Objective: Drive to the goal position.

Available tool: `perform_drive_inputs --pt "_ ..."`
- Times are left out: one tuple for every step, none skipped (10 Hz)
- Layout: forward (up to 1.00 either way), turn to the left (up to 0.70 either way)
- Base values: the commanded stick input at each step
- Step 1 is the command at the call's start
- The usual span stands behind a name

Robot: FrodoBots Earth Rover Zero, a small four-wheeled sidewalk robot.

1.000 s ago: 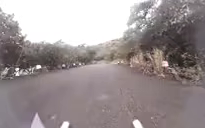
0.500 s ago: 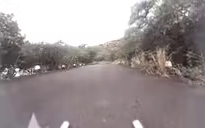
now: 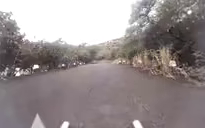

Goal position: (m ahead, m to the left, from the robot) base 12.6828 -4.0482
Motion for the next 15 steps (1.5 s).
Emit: perform_drive_inputs --pt "0.5 0.0" --pt "0.5 0.0" --pt "0.5 0.0" --pt "0.5 0.0" --pt "0.5 0.0" --pt "0.5 0.0" --pt "0.5 0.0" --pt "0.5 0.0" --pt "0.5 0.0" --pt "0.5 0.0" --pt "0.5 0.0" --pt "0.5 0.0" --pt "0.5 0.0" --pt "0.5 0.0" --pt "0.5 0.0"
